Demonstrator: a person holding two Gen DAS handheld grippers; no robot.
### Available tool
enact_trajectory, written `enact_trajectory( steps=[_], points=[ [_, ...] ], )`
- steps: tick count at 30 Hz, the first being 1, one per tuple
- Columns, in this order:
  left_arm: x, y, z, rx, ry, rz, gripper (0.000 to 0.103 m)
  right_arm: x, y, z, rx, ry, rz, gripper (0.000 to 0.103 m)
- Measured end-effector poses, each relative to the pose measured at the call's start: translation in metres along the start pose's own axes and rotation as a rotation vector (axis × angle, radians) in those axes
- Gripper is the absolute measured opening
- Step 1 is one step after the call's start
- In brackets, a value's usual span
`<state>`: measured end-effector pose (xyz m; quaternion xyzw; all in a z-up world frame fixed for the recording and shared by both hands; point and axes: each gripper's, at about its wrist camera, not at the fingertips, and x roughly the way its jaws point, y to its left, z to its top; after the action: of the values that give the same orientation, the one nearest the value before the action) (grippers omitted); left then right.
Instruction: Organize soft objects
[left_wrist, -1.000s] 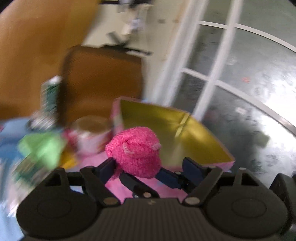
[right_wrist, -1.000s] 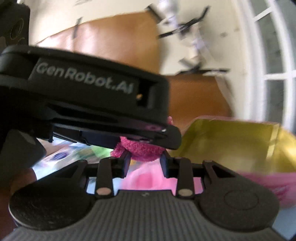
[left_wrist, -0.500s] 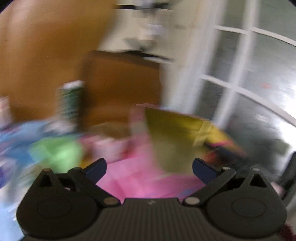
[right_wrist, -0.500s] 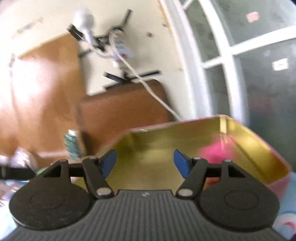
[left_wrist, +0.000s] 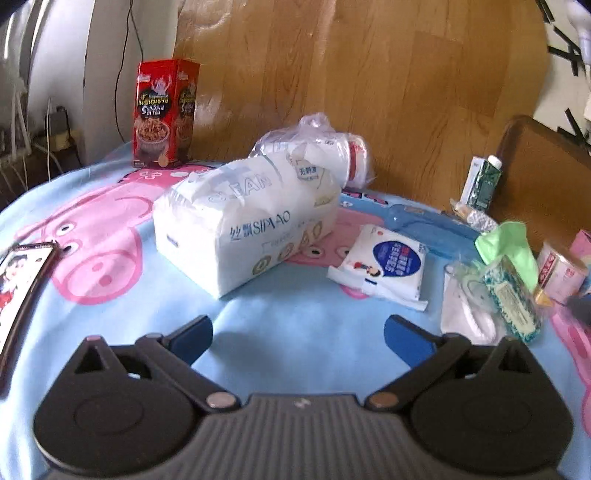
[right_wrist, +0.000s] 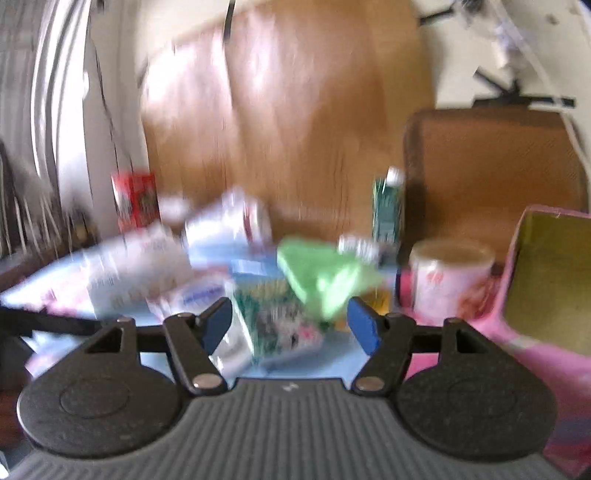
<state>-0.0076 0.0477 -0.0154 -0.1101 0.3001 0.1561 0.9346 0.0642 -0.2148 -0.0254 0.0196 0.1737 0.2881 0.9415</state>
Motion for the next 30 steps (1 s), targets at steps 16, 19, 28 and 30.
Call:
enact_trajectory(
  steps=[16, 19, 28, 30],
  points=[
    [0.016, -0.006, -0.001, 0.043, 0.033, -0.070, 0.102, 0.052, -0.017, 0.005, 0.120, 0.226, -0.029, 0.084],
    [0.017, -0.007, -0.001, 0.047, 0.034, -0.064, 0.102, 0.051, -0.015, 0.005, 0.105, 0.228, -0.033, 0.085],
    [0.017, -0.006, -0.002, 0.035, 0.028, -0.074, 0.102, 0.052, -0.013, 0.005, 0.085, 0.230, -0.026, 0.085],
    [0.016, -0.005, -0.002, 0.031, 0.026, -0.082, 0.102, 0.053, -0.012, 0.005, 0.078, 0.235, -0.029, 0.085]
  ],
)
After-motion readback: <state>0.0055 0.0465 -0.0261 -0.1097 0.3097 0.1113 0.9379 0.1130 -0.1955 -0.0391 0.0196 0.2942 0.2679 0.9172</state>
